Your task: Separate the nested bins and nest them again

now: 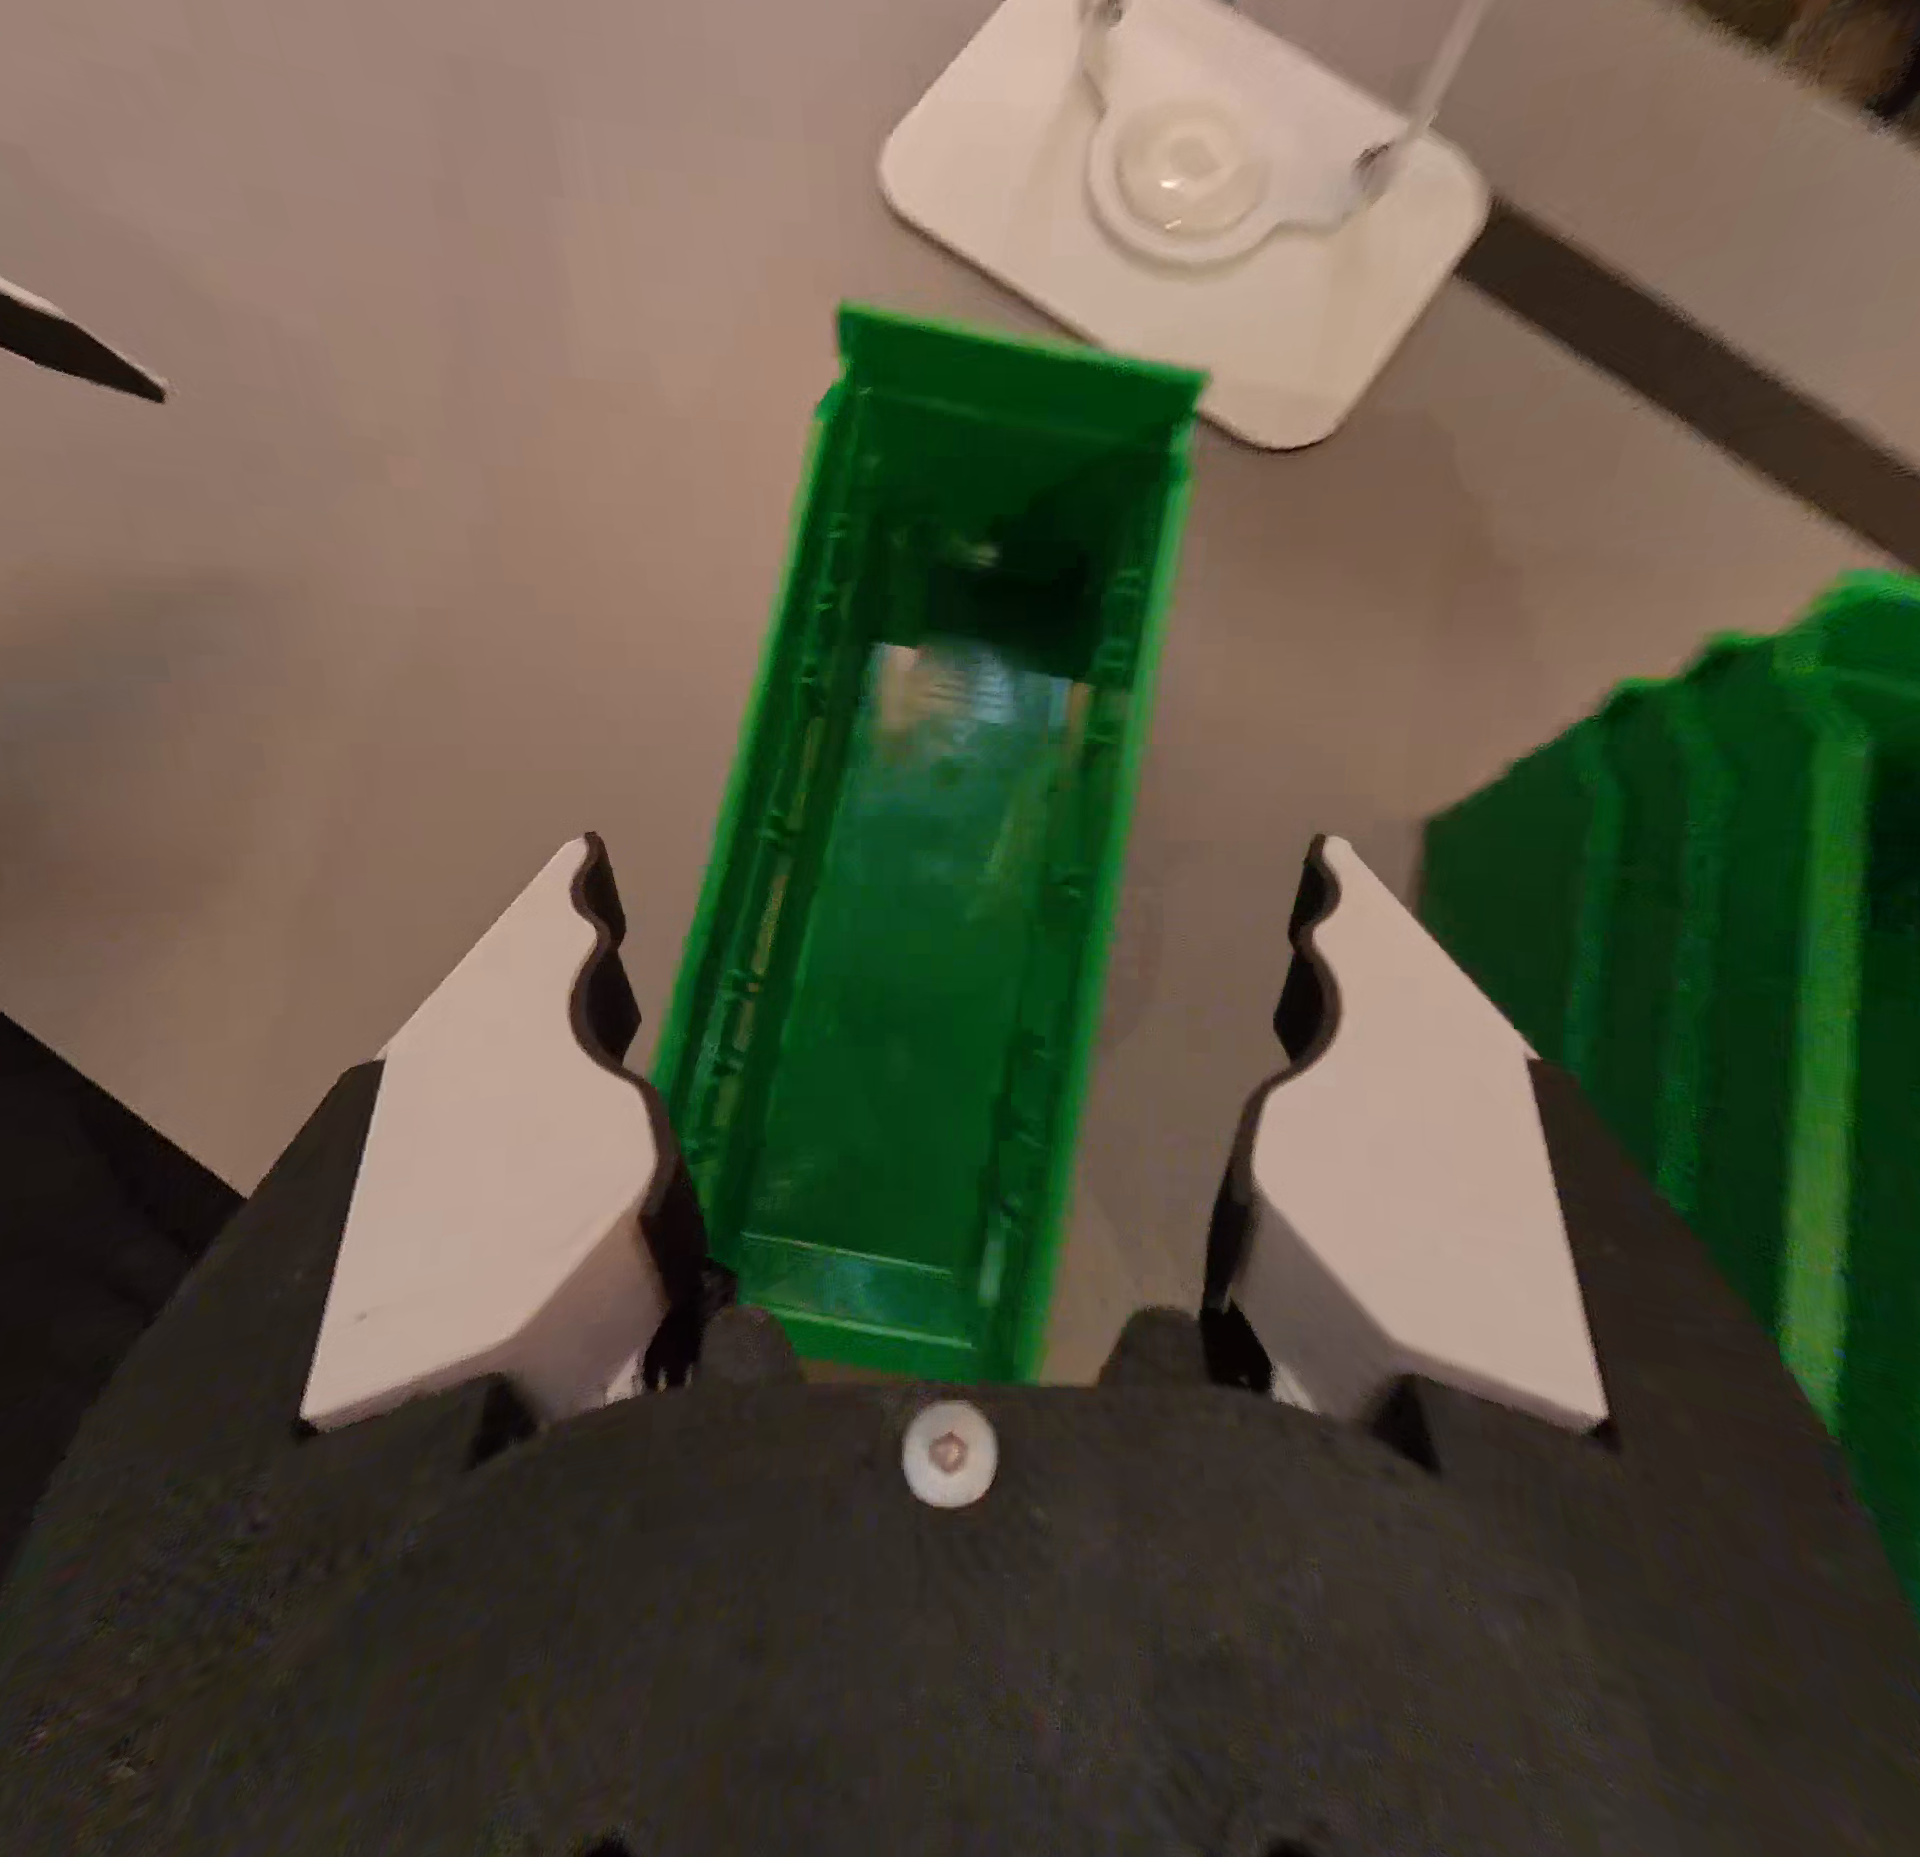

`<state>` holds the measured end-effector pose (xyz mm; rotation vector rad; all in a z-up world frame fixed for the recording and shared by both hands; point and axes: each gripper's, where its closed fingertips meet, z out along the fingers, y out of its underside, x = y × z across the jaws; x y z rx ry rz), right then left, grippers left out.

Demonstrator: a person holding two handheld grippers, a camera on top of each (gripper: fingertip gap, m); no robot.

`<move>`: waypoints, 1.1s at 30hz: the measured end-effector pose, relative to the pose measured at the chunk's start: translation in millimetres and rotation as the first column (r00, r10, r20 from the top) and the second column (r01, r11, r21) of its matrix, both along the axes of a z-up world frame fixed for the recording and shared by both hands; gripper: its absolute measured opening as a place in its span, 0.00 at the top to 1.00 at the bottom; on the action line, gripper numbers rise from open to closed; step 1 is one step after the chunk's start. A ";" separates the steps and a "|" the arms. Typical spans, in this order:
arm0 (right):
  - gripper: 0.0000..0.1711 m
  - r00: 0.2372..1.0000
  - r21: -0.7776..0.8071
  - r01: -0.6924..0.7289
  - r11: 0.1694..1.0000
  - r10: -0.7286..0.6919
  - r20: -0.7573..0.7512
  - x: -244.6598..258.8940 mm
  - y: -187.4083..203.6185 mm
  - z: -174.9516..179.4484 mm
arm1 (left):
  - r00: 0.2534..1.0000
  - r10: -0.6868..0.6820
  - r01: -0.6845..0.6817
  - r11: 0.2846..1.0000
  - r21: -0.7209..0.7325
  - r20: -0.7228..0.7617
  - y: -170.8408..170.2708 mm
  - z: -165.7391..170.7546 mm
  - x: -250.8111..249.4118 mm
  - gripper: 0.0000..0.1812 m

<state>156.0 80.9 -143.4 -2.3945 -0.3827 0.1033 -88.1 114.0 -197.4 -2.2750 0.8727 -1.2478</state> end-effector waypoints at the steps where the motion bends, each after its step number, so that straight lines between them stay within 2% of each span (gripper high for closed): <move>1: 0.27 1.000 0.014 0.011 1.000 -0.011 0.029 17.5 -1.8 12.1 | 1.000 0.000 0.000 1.000 -0.001 0.000 -0.1 -0.3 0.1 0.43; 6: 0.24 0.966 -0.065 0.143 0.988 -0.125 0.227 141.3 -22.2 37.6 | 1.000 -0.009 0.009 1.000 -0.001 -0.002 -2.1 -0.6 5.1 0.43; 8: 0.28 0.961 -0.122 0.188 0.974 -0.157 0.229 174.4 -31.9 33.7 | 1.000 -0.019 0.019 1.000 0.001 -0.008 -4.8 -1.7 9.4 0.43; 9: 0.30 0.971 -0.135 0.173 0.976 -0.146 0.191 174.2 -34.4 31.8 | 1.000 -0.025 0.025 1.000 0.001 -0.013 -6.2 -2.6 11.8 0.43; 11: 0.31 0.986 -0.141 0.110 0.984 -0.090 0.142 152.3 -37.8 28.4 | 0.999 -0.036 0.036 0.999 -0.002 -0.023 -8.9 -5.2 16.3 0.43; 14: 0.30 0.993 -0.137 -0.061 0.989 0.075 0.097 80.4 -37.7 17.5 | 0.998 -0.050 0.050 0.999 -0.005 -0.038 -12.5 -9.3 22.0 0.43; 16: 0.27 0.980 -0.186 -0.160 0.969 0.178 0.084 33.4 -38.3 -4.4 | 0.997 -0.056 0.056 0.998 -0.003 -0.045 -14.2 -9.9 24.0 0.43; 18: 0.29 0.968 -0.225 -0.178 0.958 0.211 0.132 13.1 -28.8 -29.9 | 0.997 -0.058 0.058 0.998 0.005 -0.045 -14.7 -7.3 24.3 0.43; 20: 0.37 0.967 -0.249 -0.161 0.955 0.204 0.156 6.0 -15.9 -51.2 | 0.998 -0.054 0.055 0.998 0.012 -0.036 -14.1 -3.4 22.4 0.43; 23: 0.39 0.978 -0.293 -0.117 0.949 0.161 0.133 1.7 -7.5 -70.4 | 0.999 -0.041 0.041 0.999 0.015 -0.019 -10.4 2.0 15.4 0.43; 27: 0.44 0.995 -0.252 -0.091 0.963 0.081 -0.050 -32.7 2.7 -61.8 | 1.000 -0.025 0.025 1.000 0.009 0.010 -5.6 6.2 11.3 0.43; 32: 0.42 0.985 -0.185 -0.085 0.979 0.055 -0.163 -89.0 12.1 -59.1 | 0.998 -0.068 0.068 0.998 -0.002 0.005 -19.7 12.2 29.3 0.43; 33: 0.44 0.981 -0.163 -0.086 0.983 0.055 -0.187 -101.1 13.6 -57.9 | 0.998 -0.069 0.069 0.998 -0.002 -0.014 -22.1 11.6 33.3 0.44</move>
